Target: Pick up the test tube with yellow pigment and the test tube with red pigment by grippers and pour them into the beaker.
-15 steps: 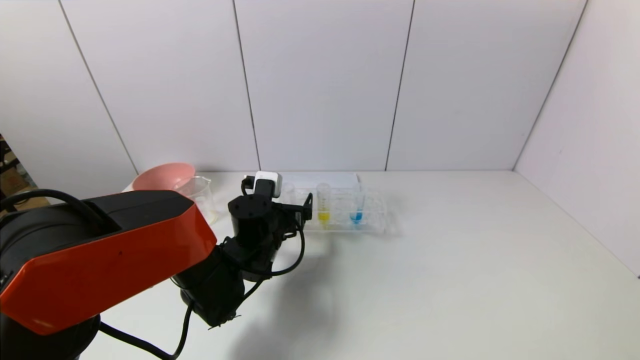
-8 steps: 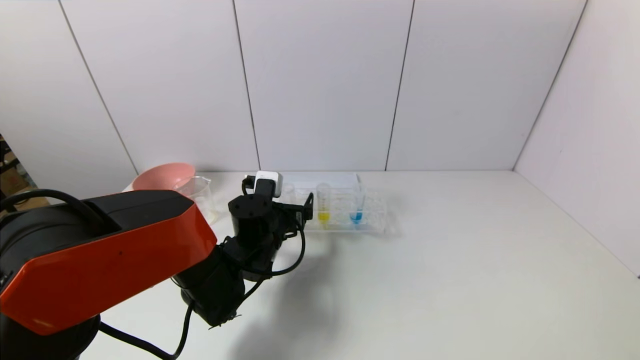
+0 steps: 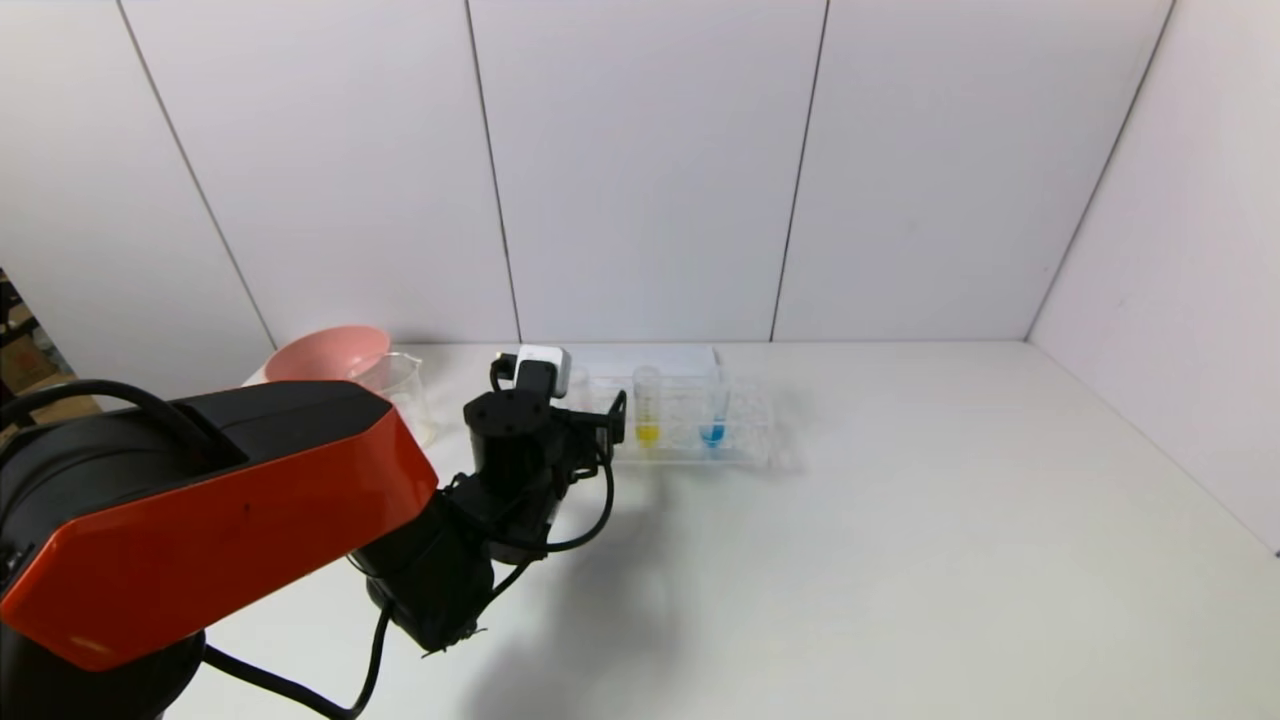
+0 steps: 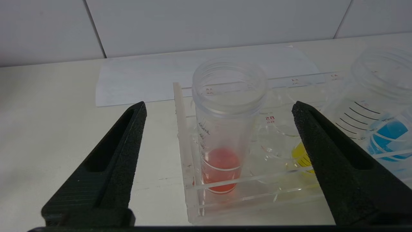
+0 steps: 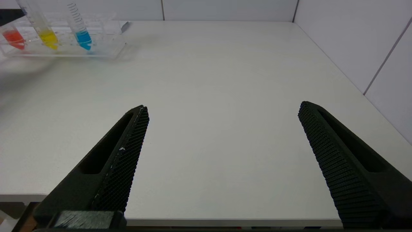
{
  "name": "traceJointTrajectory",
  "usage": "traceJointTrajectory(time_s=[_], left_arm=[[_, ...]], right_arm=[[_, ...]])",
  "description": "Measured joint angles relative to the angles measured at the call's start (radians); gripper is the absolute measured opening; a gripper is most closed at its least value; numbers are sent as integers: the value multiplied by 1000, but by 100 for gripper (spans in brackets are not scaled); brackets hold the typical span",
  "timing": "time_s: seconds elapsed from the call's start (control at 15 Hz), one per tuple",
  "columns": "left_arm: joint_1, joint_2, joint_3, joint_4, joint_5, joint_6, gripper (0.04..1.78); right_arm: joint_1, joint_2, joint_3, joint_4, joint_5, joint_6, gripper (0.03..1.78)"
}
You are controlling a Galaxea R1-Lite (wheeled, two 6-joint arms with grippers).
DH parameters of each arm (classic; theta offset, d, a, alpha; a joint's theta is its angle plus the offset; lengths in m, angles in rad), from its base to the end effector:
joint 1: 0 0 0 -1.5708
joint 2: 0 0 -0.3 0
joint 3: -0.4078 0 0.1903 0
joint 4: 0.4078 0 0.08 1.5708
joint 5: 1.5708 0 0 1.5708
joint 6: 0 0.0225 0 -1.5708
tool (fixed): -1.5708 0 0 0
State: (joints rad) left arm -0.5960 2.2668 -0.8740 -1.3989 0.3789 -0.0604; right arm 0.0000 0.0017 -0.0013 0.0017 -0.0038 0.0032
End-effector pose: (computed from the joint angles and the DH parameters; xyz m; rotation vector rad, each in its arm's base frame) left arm 0.3344 -0.2168 0.0723 -0.0630 0.0012 -0.2172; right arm -0.0228 -0.0001 0.0757 0.0032 0.0021 -0.0038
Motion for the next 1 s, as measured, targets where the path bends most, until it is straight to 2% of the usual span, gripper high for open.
traceJointTrajectory(time_s=[0.13, 0.4, 0.47, 1.0], left_arm=[[0, 0, 0, 0, 0, 0, 130], [-1, 0, 0, 2, 0, 0, 57], [-1, 0, 0, 2, 0, 0, 48], [-2, -3, 1, 2, 0, 0, 44]], right_arm=[[0, 0, 0, 0, 0, 0, 170], [0, 0, 0, 0, 0, 0, 170], [0, 0, 0, 0, 0, 0, 170], [0, 0, 0, 0, -1, 0, 170]])
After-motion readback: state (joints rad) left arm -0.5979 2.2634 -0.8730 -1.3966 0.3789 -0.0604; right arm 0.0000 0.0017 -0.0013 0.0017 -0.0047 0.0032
